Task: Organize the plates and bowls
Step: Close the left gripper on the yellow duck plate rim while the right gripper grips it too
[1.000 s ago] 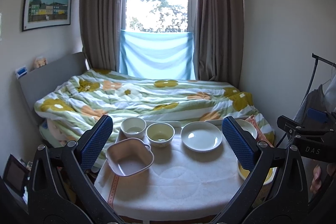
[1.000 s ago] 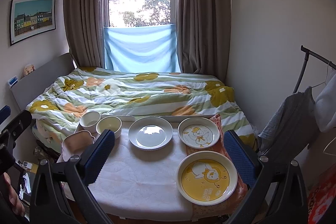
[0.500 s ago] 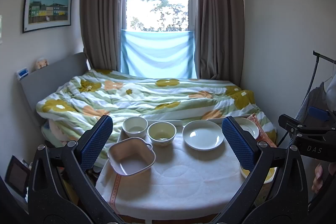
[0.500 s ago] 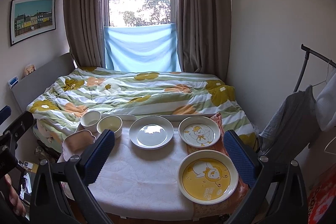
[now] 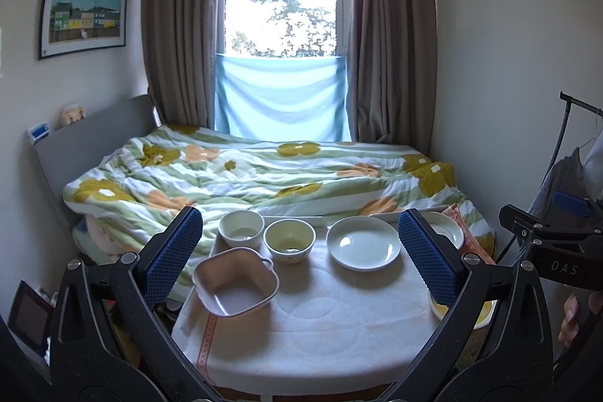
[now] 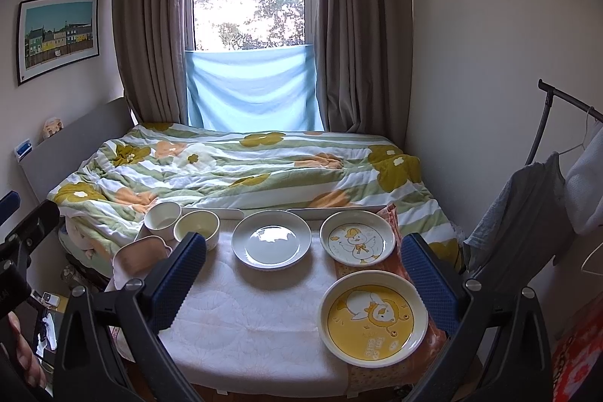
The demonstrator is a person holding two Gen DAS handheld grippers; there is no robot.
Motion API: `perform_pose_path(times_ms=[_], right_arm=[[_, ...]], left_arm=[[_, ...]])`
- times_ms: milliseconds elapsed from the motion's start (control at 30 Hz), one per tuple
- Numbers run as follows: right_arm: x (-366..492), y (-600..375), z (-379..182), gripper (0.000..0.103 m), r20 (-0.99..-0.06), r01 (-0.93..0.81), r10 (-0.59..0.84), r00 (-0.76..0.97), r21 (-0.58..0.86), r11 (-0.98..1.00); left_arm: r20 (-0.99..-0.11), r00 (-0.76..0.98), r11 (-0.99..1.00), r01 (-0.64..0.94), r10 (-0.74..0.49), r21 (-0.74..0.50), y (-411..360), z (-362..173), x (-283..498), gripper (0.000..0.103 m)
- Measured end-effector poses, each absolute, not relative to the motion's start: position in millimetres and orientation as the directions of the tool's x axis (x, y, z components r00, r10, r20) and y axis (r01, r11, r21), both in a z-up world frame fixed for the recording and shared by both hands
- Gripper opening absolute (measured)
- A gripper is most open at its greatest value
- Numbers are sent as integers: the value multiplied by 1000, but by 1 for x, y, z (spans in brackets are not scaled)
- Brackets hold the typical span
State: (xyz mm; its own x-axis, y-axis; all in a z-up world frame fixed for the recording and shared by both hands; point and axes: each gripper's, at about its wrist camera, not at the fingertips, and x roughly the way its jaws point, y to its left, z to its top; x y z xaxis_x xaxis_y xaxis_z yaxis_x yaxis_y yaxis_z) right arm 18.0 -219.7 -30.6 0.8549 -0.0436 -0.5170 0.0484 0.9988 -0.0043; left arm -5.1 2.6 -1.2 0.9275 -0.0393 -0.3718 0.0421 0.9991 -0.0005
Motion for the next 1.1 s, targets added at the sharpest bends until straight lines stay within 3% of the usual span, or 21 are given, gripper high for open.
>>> perform_pose_path(times_ms=[333, 500, 767, 933, 1100], right_arm=[[21, -238, -37, 103, -542, 94, -53, 839, 48, 994], [23, -269, -71, 103, -621, 182, -99, 778, 73, 981], [21, -342, -152, 102, -739, 230, -42, 673, 154, 961], [38, -393, -212, 86, -796, 259, 42, 604, 246, 934], [55, -429, -259, 61, -834, 291, 130, 536, 327, 899]], left_arm=[[-485, 857, 983, 177, -175, -40, -10, -15, 36, 103], [-581, 763, 951, 300, -283, -69, -41, -53, 70, 103], [-729, 561, 891, 429, -393, -150, -123, -138, 117, 103], [-804, 439, 875, 443, -402, -195, -174, -201, 143, 102], [-851, 356, 880, 419, -387, -224, -206, -256, 163, 89]])
